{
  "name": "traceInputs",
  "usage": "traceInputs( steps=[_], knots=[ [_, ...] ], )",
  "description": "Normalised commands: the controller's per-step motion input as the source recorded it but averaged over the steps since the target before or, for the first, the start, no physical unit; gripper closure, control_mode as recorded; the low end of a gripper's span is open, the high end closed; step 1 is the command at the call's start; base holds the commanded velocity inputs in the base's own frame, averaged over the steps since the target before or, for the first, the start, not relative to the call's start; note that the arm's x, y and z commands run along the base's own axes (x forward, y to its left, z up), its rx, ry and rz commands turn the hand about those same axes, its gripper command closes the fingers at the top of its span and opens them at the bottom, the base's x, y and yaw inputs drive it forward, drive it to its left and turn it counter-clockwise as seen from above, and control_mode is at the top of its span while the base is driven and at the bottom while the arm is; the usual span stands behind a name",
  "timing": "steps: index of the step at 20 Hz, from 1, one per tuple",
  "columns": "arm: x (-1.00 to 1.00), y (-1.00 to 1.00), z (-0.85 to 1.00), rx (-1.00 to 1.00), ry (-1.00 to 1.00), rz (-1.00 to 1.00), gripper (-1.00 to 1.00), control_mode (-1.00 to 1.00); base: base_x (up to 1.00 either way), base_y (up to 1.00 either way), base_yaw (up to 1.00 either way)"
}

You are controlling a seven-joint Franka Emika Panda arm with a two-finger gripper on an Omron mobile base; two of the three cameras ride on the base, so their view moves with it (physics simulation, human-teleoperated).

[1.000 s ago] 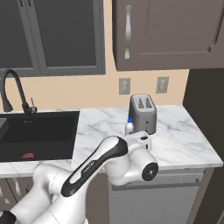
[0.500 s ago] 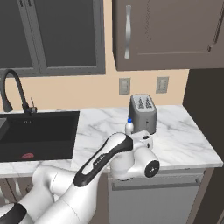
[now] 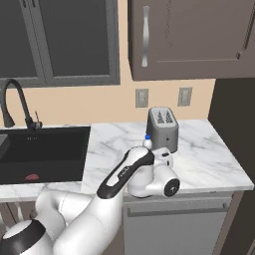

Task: Take the bottled waters from the counter and place them in the freezer to freeze. Close the freezer door after placing the bottles.

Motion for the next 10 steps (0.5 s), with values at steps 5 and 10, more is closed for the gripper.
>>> traceInputs(
  steps=[5,10],
  knots=[
    [0.29,0.00,-0.17,0.00,0.00,0.00,-1.00,-1.00,0.00,0.00,0.00],
    [0.20,-0.03,-0.13,0.00,0.00,0.00,-1.00,-1.00,0.00,0.00,0.00]
  ],
)
